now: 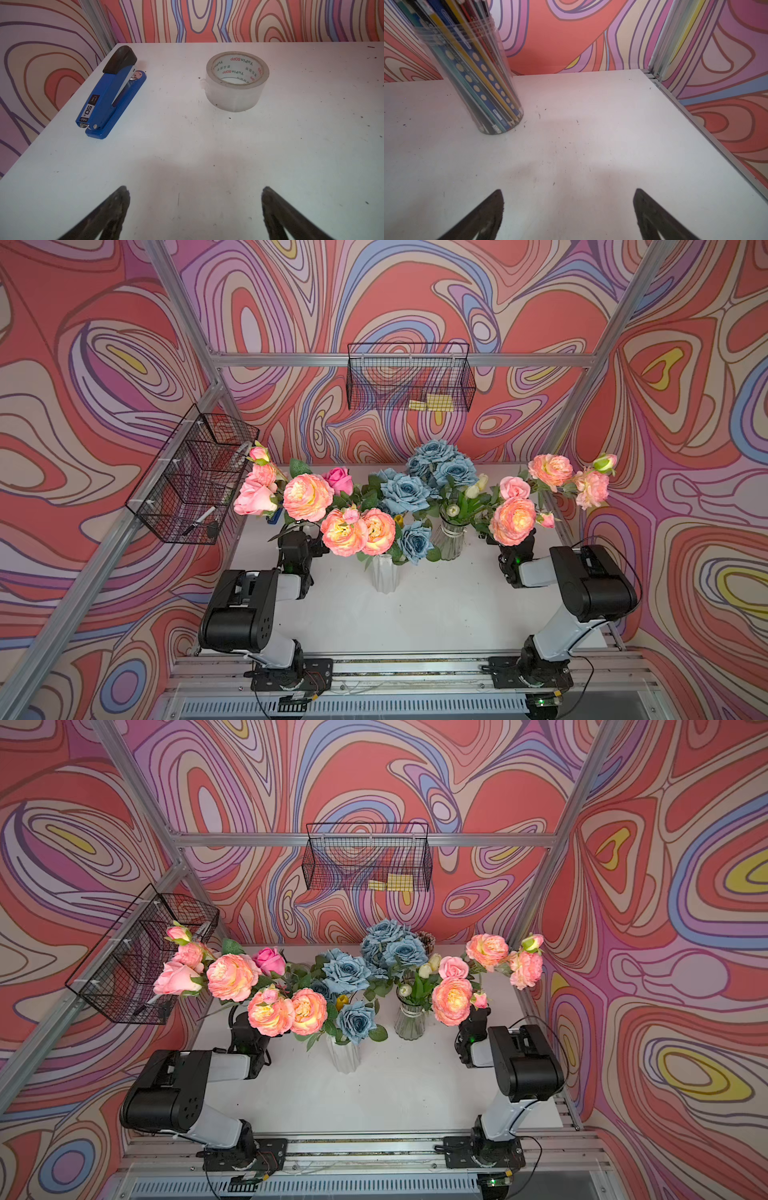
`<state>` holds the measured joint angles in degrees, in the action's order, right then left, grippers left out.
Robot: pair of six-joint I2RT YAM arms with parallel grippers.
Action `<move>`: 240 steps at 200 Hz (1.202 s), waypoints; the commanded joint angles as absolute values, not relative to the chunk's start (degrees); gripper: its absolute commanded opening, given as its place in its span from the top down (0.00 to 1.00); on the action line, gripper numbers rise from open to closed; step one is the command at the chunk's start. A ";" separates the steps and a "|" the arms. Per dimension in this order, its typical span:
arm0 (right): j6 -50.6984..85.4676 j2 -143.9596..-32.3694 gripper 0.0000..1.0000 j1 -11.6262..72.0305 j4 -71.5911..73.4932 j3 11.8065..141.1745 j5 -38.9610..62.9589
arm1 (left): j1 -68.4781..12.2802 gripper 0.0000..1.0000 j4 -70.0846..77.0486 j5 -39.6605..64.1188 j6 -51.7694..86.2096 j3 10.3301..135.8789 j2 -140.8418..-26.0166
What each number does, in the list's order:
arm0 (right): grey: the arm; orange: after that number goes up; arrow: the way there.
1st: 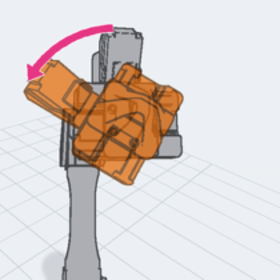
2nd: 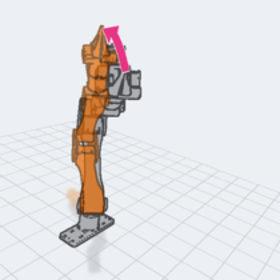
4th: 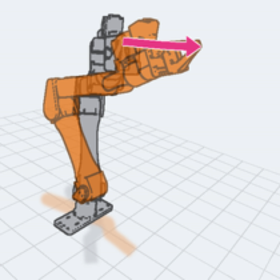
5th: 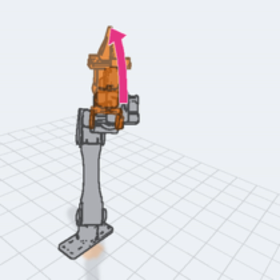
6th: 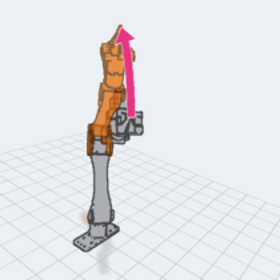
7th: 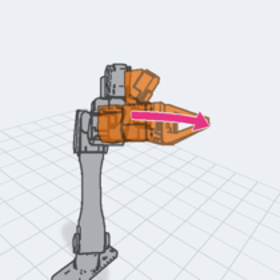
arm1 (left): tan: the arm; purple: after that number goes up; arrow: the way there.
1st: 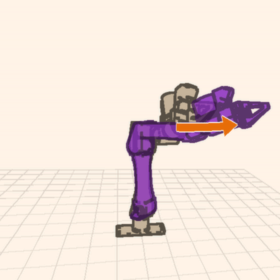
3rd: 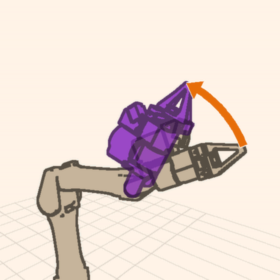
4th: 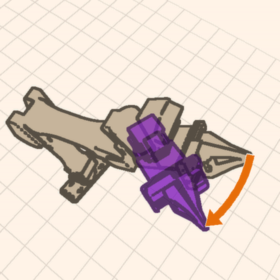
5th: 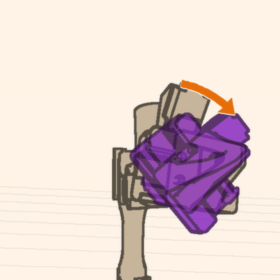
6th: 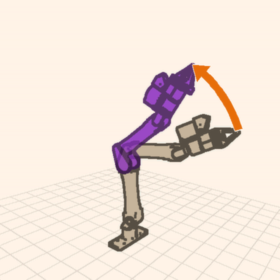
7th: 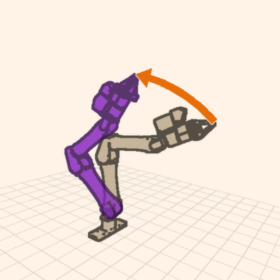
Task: Pick out pink flowers from the vase
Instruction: Move the vase to the center of the board.
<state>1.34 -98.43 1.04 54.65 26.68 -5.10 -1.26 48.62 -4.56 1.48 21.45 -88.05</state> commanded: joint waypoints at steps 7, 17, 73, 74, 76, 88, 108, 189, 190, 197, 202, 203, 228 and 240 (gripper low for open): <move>1.23 -97.91 0.02 0.72 54.93 26.81 -5.62 | -1.58 0.00 50.59 -4.92 0.36 21.71 -88.38; 1.29 -97.93 0.02 0.79 54.93 26.81 -5.62 | -1.58 0.00 50.55 -4.92 0.41 21.62 -88.35; 1.24 -97.95 0.02 0.79 54.82 26.89 -5.54 | -1.58 0.00 50.51 -4.92 0.39 21.65 -88.29; 1.24 -97.93 0.02 0.79 54.83 26.89 -5.54 | -1.58 0.00 50.53 -4.92 0.37 21.63 -88.27; 1.23 -97.92 0.02 0.79 54.84 26.85 -5.52 | -1.58 0.00 50.53 -4.92 0.40 21.62 -88.25; 1.24 -97.91 0.02 0.80 54.84 26.82 -5.51 | -1.58 0.00 50.54 -4.92 0.46 21.67 -88.24; 1.31 -97.91 0.02 0.79 54.84 26.83 -5.49 | -1.58 0.00 50.47 -4.87 0.50 21.66 -88.21; 1.32 -97.91 0.02 0.79 54.84 26.81 -5.48 | -1.98 0.00 50.84 -5.54 0.18 21.53 -88.25; 1.32 -97.91 0.02 0.79 54.84 26.81 -5.51 | -1.96 0.00 50.87 -5.54 0.22 21.53 -88.25; 1.34 -97.91 0.02 0.79 54.80 26.81 -5.54 | -1.98 0.00 50.71 -5.54 0.18 21.52 -88.19; 1.31 -97.93 0.02 0.79 54.84 26.81 -5.51 | -1.94 0.00 50.56 -5.54 0.27 21.61 -88.10; 1.27 -97.92 0.02 0.79 54.84 26.81 -5.52 | -1.94 0.00 50.51 -5.54 0.27 21.62 -88.13; 1.32 -97.91 0.02 0.79 54.84 26.81 -5.52 | -1.94 0.00 50.79 -5.54 0.26 21.49 -88.22; 1.54 -97.99 0.02 0.79 54.45 26.97 -5.16 | -1.93 0.00 50.67 -5.53 0.23 21.59 -88.16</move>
